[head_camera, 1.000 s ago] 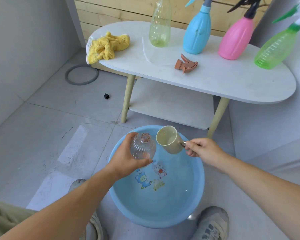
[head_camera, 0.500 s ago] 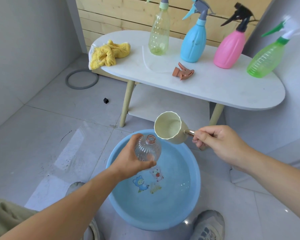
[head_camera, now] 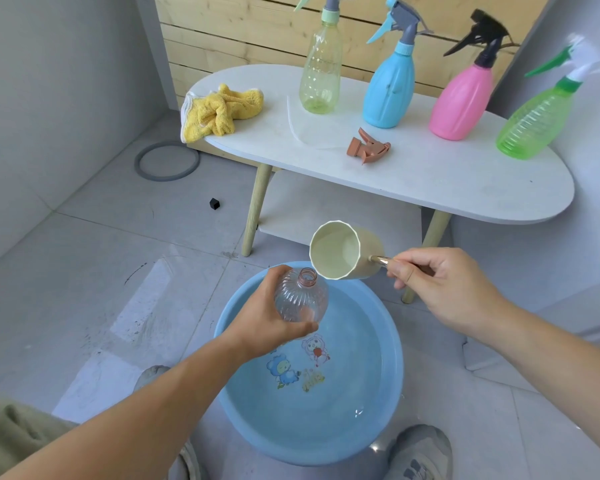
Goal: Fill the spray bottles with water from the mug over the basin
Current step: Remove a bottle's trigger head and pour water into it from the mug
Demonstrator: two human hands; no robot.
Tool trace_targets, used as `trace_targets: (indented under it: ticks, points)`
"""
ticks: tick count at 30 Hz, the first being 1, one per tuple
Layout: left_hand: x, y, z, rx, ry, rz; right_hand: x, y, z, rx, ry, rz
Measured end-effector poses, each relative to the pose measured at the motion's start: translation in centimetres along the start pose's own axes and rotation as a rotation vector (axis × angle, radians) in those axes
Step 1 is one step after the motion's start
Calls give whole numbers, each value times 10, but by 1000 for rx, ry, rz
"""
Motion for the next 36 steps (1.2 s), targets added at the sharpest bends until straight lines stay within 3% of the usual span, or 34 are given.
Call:
trace_targets:
  ticks: [22,36]
  points:
    - [0,2,1,10,4,-5,-2,-7,-3,-20,-6,149]
    - [-2,-3,-2,11,11,-5,-3,-3,-2,91,20,187]
Point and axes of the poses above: each hand's wrist, its own x-axis away from the middle knuckle, its own z-axis out of the back of the hand, y = z × x, the point moved 1 cm from there along -x, towards the middle knuckle, and after that the axes turned 4 degrees about -x, right-handed, at the moved point
